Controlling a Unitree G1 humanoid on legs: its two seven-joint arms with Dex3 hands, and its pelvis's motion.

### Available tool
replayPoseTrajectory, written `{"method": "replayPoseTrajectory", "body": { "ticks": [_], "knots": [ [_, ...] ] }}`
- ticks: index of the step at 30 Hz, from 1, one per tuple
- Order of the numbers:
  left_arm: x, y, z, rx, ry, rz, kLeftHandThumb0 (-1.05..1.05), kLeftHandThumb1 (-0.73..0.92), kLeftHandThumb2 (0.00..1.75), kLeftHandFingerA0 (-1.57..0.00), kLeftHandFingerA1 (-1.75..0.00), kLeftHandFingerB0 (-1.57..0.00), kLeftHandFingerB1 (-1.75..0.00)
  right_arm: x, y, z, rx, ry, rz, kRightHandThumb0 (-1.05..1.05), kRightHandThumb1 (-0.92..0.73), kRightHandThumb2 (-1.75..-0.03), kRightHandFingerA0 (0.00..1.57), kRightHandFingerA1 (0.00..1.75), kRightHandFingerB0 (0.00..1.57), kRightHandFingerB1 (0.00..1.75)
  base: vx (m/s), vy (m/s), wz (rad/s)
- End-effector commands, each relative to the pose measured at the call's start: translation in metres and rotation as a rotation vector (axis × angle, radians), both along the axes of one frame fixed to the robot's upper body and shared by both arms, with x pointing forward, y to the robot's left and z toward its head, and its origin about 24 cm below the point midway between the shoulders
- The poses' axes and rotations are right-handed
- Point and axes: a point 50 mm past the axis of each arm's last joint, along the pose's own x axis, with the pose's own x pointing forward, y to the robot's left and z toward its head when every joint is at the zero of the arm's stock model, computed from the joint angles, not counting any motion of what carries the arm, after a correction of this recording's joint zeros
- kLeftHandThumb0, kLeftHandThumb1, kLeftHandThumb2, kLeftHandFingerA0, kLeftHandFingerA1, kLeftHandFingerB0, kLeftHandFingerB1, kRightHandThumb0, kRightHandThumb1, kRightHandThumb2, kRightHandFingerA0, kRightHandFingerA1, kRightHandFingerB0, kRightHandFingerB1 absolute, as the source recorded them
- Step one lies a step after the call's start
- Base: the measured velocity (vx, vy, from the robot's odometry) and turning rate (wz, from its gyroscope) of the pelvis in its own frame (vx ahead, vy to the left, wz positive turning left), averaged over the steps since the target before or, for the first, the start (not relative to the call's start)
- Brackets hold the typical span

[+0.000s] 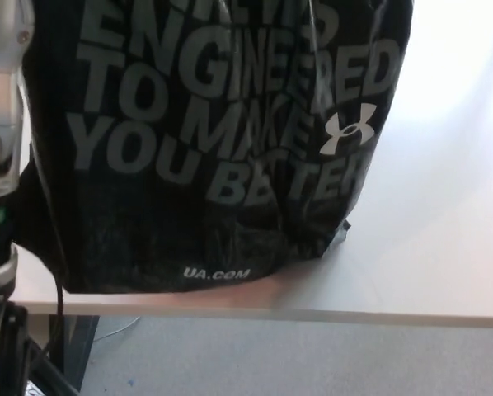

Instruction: A plastic bag is kept infront of the robot in the middle of the desk and the robot uses both its hands to grab it from the top and lifts it up and then releases it.

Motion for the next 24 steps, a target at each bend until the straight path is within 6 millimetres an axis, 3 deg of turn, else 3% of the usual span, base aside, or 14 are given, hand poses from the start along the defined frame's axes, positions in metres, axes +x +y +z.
{"method": "replayPoseTrajectory", "body": {
  "ticks": [1, 2, 3, 4, 7, 9, 10, 11, 12, 13, 19, 20, 21, 24],
  "knots": [
    [0.016, 0.020, -0.003, -0.013, -0.013, 0.141, -0.36, 0.81, 0.63, -0.93, -1.75, -0.78, -1.53, 0.017, -0.010, 0.014, -0.001, -0.008, -0.227, -0.51, -0.82, -0.66, 1.00, 1.61, 0.74, 1.56, 0.00, 0.000, 0.00],
    [0.020, 0.024, -0.006, -0.028, 0.004, 0.155, -0.36, 0.82, 0.63, -0.90, -1.75, -0.74, -1.54, 0.020, -0.009, 0.014, 0.020, -0.007, -0.242, -0.51, -0.81, -0.65, 1.03, 1.57, 0.74, 1.54, 0.00, 0.000, 0.00],
    [0.022, 0.027, -0.011, -0.031, 0.015, 0.187, -0.38, 0.80, 0.64, -0.68, -1.59, -0.62, -1.28, 0.021, -0.009, 0.011, 0.015, -0.012, -0.252, -0.54, -0.78, -0.63, 0.98, 1.27, 0.62, 1.09, 0.00, 0.000, 0.00],
    [0.026, 0.032, -0.020, -0.012, 0.065, 0.249, -0.42, 0.77, 0.62, -0.27, -0.74, -0.37, -0.50, 0.022, -0.008, 0.006, -0.005, 0.005, -0.214, -0.67, -0.82, -0.65, 0.42, 0.76, 0.19, 0.38, 0.00, 0.000, 0.00],
    [0.027, 0.037, -0.032, 0.018, 0.235, 0.261, -0.58, 0.78, 0.65, -0.05, -0.31, -0.14, -0.24, 0.023, -0.007, 0.000, -0.033, 0.073, -0.084, -0.78, -0.62, -0.98, 0.09, 0.48, 0.00, 0.22, 0.00, 0.000, 0.00],
    [0.027, 0.038, -0.037, 0.007, 0.285, 0.244, -0.58, 0.78, 0.65, -0.05, -0.31, -0.14, -0.24, 0.023, -0.008, -0.004, -0.043, 0.074, -0.072, -0.78, -0.62, -0.98, 0.09, 0.48, 0.00, 0.22, 0.00, 0.000, 0.00],
    [0.025, 0.040, -0.042, 0.013, 0.296, 0.269, -0.71, 0.60, 0.95, 0.00, -0.33, -0.05, -0.28, 0.023, -0.011, -0.012, -0.017, 0.081, -0.056, -0.77, -0.76, -0.62, 0.21, 0.44, 0.00, 0.18, 0.00, 0.000, 0.00],
    [0.022, 0.044, -0.047, 0.012, 0.326, 0.292, -0.63, 0.79, 0.71, -0.01, -0.27, -0.09, -0.25, 0.022, -0.016, -0.020, -0.011, 0.132, -0.019, -0.89, -0.65, -1.02, 0.01, 0.19, 0.00, 0.08, 0.00, 0.000, 0.00],
    [0.021, 0.046, -0.048, 0.010, 0.337, 0.297, -0.63, 0.79, 0.71, -0.01, -0.27, -0.09, -0.25, 0.021, -0.018, -0.022, -0.013, 0.152, -0.005, -0.89, -0.65, -1.02, 0.01, 0.19, 0.00, 0.08, 0.00, 0.000, 0.00],
    [0.020, 0.046, -0.049, 0.009, 0.349, 0.304, -0.64, 0.81, 0.68, -0.01, -0.31, -0.11, -0.22, 0.022, -0.020, -0.025, -0.031, 0.160, -0.016, -0.87, -0.80, -0.64, 0.23, 0.49, 0.00, 0.14, 0.00, 0.000, 0.00],
    [0.013, 0.052, -0.056, 0.028, 0.409, 0.359, -0.60, 0.84, 0.65, -0.05, -0.41, -0.14, -0.28, 0.022, -0.034, -0.042, -0.158, 0.176, -0.112, -0.95, -0.76, -0.65, 0.45, 0.46, 0.00, 0.24, 0.00, 0.000, 0.00],
    [0.008, 0.060, -0.058, 0.053, 0.450, 0.411, -0.65, 0.88, 0.65, -0.03, -0.39, -0.11, -0.27, 0.021, -0.039, -0.047, -0.140, 0.192, -0.086, -0.88, -0.56, -1.01, 0.05, 0.37, 0.00, 0.07, 0.00, 0.000, 0.00],
    [0.005, 0.065, -0.059, 0.059, 0.466, 0.430, -0.65, 0.88, 0.66, -0.03, -0.42, -0.11, -0.28, 0.021, -0.042, -0.050, -0.144, 0.203, -0.077, -1.00, -0.62, -1.03, 0.00, 0.00, 0.00, 0.00, 0.00, 0.000, 0.00],
    [-0.004, 0.074, -0.062, 0.035, 0.503, 0.420, -0.67, 0.67, 1.02, 0.00, -0.42, -0.05, -0.31, 0.020, -0.048, -0.056, -0.164, 0.216, -0.077, -0.99, -0.61, -1.03, 0.00, 0.02, 0.00, 0.00, 0.00, 0.000, 0.00]
  ]
}}
